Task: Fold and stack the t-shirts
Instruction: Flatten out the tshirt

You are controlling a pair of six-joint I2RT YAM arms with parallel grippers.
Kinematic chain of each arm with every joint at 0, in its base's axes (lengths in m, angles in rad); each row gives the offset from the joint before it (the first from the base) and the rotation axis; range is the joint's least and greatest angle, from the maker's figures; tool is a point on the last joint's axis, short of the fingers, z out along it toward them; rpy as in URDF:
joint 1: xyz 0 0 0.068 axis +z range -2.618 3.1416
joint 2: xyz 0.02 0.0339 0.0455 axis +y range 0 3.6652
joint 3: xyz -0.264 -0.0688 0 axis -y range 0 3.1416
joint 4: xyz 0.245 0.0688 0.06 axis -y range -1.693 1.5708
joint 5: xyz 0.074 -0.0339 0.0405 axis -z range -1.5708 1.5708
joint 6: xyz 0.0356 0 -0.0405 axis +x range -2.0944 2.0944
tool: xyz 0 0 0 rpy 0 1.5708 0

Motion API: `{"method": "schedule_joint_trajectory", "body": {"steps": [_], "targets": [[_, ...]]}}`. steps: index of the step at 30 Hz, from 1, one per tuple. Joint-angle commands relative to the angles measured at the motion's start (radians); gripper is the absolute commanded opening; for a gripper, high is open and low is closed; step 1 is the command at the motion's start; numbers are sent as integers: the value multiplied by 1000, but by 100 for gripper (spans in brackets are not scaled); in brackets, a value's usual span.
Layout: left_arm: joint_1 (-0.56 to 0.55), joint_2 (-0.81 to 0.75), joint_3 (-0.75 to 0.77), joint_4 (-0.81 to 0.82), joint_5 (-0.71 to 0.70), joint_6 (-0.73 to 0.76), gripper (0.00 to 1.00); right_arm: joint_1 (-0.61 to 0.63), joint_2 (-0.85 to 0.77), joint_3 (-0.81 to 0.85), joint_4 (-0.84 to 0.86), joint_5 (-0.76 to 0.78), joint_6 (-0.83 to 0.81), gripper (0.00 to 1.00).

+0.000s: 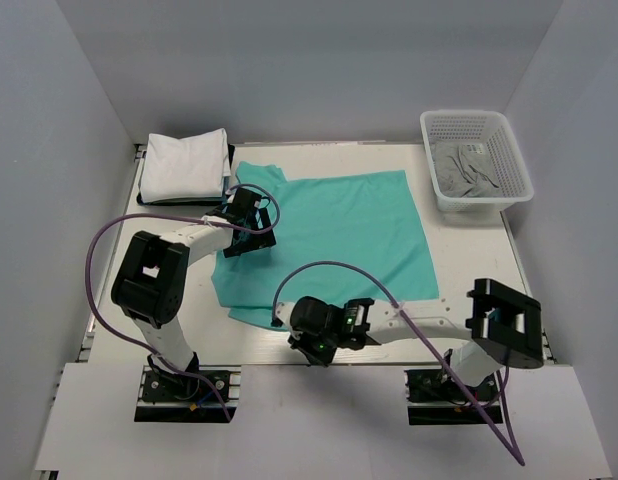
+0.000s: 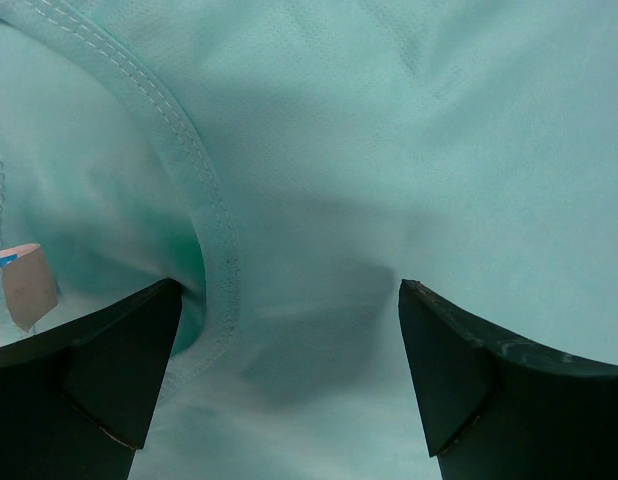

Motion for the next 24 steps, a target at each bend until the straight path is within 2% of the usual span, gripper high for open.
{"method": "schedule_joint_trajectory", "body": {"steps": [1, 4, 5, 7, 9, 13, 19, 24], "targets": [[-3, 35, -18, -20, 57, -11, 100, 20, 82, 113, 48, 98, -58, 18], [-3, 35, -18, -20, 67, -11, 100, 22, 138, 179, 76, 165, -93, 31], [-3, 26, -18, -20, 67, -11, 100, 24, 147, 190, 77, 193, -109, 40], [-3, 26, -30, -20, 67, -11, 100, 20, 175, 224, 80, 216, -121, 40], [-3, 15, -41, -20, 67, -11, 100, 17, 191, 248, 102, 219, -138, 45], [-3, 6, -50, -20, 67, -11, 100, 14, 239, 264, 143, 271, -164, 45], [-3, -4, -50, -20, 67, -11, 100, 4, 308, 277, 180, 262, -156, 44], [-3, -13, -59, -20, 67, -11, 100, -10, 331, 274, 208, 351, -156, 41]]}}
